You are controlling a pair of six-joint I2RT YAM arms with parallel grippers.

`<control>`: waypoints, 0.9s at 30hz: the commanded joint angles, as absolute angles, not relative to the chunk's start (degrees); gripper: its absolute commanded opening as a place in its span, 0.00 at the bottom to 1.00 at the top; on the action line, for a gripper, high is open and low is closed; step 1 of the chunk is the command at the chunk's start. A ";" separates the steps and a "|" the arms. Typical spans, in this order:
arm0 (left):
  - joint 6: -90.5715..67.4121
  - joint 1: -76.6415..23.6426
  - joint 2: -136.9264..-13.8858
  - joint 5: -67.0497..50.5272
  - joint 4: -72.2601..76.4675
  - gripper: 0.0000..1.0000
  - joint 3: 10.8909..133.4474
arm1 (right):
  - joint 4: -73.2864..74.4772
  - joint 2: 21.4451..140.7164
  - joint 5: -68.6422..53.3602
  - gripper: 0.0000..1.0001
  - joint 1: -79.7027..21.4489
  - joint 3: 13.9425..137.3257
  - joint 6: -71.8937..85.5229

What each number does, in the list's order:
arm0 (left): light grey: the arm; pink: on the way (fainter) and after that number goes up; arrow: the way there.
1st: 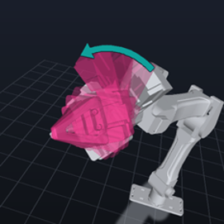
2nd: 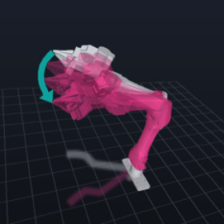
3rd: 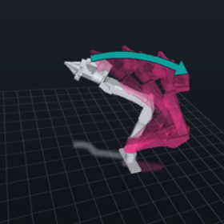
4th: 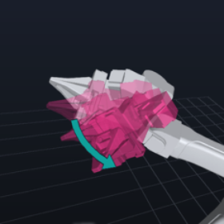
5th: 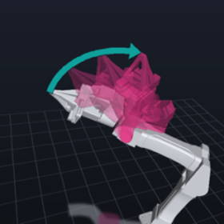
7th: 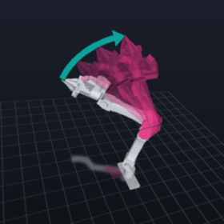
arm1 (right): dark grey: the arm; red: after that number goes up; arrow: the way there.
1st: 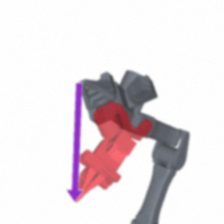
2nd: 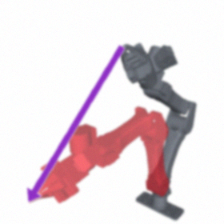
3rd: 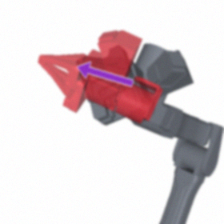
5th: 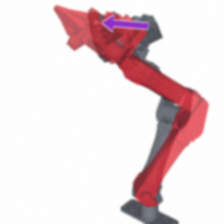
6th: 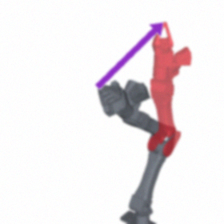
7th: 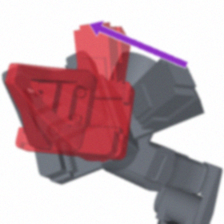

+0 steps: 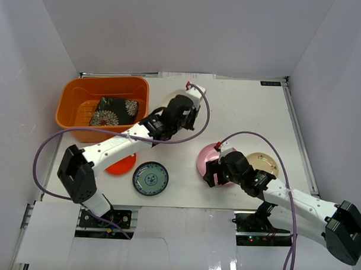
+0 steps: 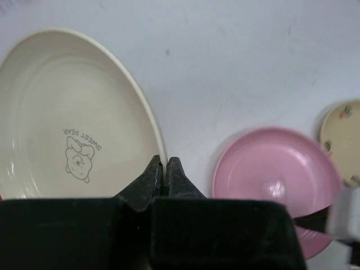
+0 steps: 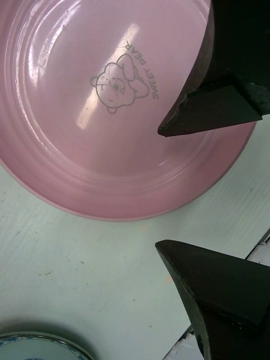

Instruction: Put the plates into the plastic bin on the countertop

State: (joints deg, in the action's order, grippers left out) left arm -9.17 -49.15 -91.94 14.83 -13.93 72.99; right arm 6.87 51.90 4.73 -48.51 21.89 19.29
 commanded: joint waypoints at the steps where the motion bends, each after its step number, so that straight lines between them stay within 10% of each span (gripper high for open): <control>1: -6.51 -47.21 -85.69 23.42 -21.94 0.00 87.22 | 3.08 53.52 4.48 0.81 -48.87 22.94 17.84; 19: -9.67 -15.91 -100.44 26.98 -36.39 0.01 90.18 | 2.45 67.04 7.47 0.79 -50.01 27.94 13.81; 27: -11.95 -14.77 -100.02 24.88 -33.40 0.54 87.28 | 3.08 74.52 10.72 0.71 -53.35 31.37 12.39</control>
State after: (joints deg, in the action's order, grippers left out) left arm -10.83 -15.35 -104.51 25.43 -36.12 87.09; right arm 2.81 72.27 8.75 -52.16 29.32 13.85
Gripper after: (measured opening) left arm 0.504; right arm 0.720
